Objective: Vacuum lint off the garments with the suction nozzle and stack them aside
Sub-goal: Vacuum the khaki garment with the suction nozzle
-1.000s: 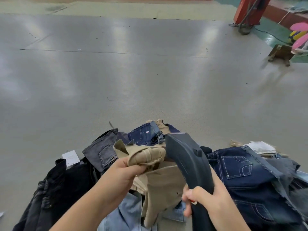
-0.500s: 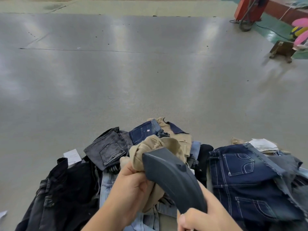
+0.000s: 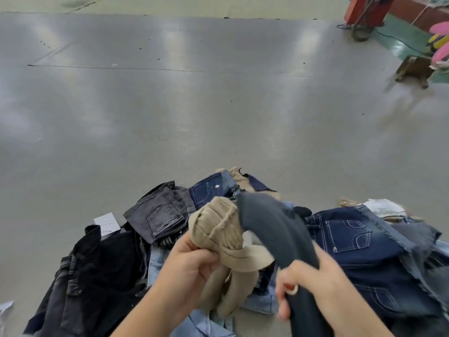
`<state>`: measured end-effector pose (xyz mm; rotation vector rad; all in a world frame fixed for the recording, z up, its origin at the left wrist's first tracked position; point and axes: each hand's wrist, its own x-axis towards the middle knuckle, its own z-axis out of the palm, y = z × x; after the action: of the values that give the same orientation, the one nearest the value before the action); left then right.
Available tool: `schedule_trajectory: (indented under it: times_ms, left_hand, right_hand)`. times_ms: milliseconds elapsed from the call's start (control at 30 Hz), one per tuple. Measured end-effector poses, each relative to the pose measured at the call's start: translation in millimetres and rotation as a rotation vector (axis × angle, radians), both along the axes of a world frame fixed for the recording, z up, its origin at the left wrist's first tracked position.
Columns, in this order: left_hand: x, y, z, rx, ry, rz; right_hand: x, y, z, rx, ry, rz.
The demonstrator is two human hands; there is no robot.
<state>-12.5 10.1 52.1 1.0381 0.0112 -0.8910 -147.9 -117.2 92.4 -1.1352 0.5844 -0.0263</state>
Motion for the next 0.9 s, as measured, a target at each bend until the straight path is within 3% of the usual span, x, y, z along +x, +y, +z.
schedule_trajectory:
  times_ms: [100,267,433,567,667,767,833,900]
  left_hand:
    - [10,4,3,-0.035,0.067,0.021]
    - [10,-2,5,-0.074,0.055,-0.018]
    - [22,-5,6,0.008,-0.006,-0.118]
    - [76,-55,-6,0.277,-0.183,-0.184]
    - [126,-84,-50,0.618,-0.415,-0.241]
    - [129,-62,-110,0.934,-0.594,-0.138]
    - [102,-38,-151,1.072,-0.596,-0.242]
    - [65,-19,-186,1.089,-0.344,-0.574]
  right_hand:
    - [-5,-14,6,-0.022,-0.050,-0.132]
    - [-15,-5,-4,0.082,0.029,0.083]
    - [-2,-6,-2,0.012,0.036,-0.231]
    - [-8,-23,2,-0.059,0.041,-0.361]
    - [-11,-23,-2,-0.095,0.068,-0.372]
    - [-13,-22,-5,-0.080,0.084,-0.340]
    - [-16,-23,-6,-0.079,0.083,-0.326]
    - [-19,-23,-7,-0.099,0.071,-0.314]
